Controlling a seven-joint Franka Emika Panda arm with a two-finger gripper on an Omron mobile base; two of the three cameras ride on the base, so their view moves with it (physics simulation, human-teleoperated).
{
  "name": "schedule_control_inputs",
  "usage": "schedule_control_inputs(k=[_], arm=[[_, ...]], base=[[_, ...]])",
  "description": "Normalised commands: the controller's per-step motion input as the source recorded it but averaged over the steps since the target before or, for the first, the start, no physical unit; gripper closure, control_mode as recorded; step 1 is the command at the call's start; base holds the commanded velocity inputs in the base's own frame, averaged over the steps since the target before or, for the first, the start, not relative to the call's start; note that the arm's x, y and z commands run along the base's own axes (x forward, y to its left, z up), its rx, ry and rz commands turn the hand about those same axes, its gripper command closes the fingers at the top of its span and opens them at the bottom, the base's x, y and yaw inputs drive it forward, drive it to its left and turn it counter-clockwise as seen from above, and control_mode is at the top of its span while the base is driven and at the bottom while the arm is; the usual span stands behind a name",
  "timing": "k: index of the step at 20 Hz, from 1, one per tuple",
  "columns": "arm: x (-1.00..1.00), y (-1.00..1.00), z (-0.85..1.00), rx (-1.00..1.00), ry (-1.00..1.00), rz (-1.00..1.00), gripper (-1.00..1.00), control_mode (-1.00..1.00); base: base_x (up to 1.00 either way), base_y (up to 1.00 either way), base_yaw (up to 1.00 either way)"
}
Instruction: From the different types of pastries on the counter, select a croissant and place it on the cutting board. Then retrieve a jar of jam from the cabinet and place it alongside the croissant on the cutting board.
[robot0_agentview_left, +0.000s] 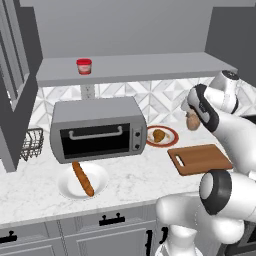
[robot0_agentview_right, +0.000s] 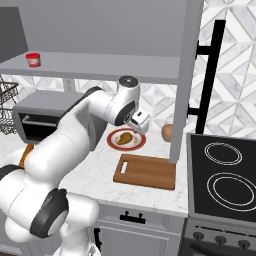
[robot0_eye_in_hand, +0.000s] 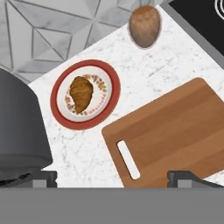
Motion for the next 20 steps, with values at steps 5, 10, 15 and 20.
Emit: schedule_control_inputs(k=[5,10,15,20], arm=[[0.55,0.01,-0.18,0.0,0.01,0.03,-1.0,-1.0],[0.41,0.0,-0.33,0.0,0.0,0.0,-1.0,-1.0],[0.27,0.12,-0.36,0.0,0.0,0.01,-1.0,-1.0],[0.19,0.16,-0.28,0.0,-0.01,0.07,-1.0,-1.0]], base=[[0.0,0.0,0.0],[0.0,0.0,0.0],[0.0,0.0,0.0],[0.0,0.0,0.0]])
